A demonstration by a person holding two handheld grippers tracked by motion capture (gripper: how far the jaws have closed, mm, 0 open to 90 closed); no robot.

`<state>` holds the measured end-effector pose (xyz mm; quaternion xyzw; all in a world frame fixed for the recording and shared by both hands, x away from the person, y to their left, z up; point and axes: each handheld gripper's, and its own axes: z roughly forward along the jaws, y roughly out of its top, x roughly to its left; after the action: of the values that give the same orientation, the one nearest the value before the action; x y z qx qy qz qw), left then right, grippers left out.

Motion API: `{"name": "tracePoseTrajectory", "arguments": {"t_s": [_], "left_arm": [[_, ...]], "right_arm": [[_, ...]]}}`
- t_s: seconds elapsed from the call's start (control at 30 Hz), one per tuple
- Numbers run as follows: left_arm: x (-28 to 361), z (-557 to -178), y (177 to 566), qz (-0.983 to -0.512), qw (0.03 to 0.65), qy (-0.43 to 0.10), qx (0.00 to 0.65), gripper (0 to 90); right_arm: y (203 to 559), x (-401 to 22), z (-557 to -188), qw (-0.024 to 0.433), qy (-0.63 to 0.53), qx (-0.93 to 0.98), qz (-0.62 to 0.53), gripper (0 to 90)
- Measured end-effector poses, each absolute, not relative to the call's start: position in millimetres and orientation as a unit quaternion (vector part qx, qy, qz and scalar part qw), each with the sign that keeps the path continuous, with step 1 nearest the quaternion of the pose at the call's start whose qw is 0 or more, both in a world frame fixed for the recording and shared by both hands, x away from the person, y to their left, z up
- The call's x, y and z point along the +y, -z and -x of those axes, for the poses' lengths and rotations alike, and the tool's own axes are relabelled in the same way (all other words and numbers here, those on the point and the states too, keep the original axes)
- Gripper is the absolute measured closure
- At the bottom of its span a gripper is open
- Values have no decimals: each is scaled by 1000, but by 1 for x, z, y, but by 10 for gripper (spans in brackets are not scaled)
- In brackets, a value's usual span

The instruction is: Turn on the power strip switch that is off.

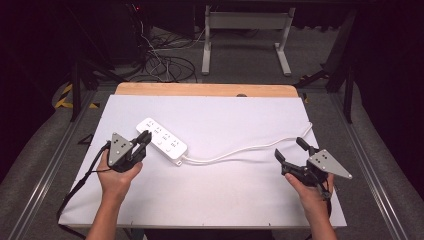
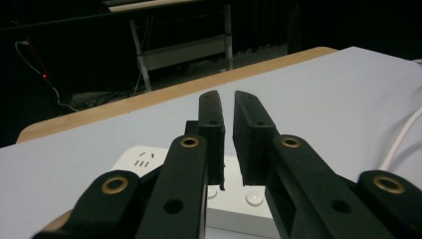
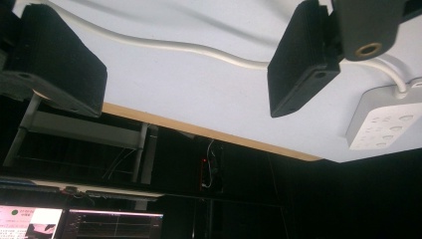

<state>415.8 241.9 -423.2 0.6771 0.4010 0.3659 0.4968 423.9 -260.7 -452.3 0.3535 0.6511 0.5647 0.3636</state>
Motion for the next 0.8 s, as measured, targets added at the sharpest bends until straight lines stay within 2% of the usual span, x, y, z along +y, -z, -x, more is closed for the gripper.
{"name": "tracePoseTrajectory", "arguments": {"t_s": [0.23,0.4,0.57,0.73,0.8], "left_arm": [[241,-417,426,-656,504,-396,398,681],[242,-418,426,-649,510,-400,399,624],[242,-419,426,-643,520,-394,401,505],[243,-421,426,-626,517,-407,418,294],[244,-421,425,-616,513,-418,427,87]], "right_arm": [[453,-260,-425,364,-563,653,-353,166],[453,-260,-425,365,-563,653,-353,166],[452,-260,-425,364,-564,652,-353,166],[452,-260,-424,364,-564,651,-353,166],[452,-260,-424,364,-564,651,-353,166]]}}
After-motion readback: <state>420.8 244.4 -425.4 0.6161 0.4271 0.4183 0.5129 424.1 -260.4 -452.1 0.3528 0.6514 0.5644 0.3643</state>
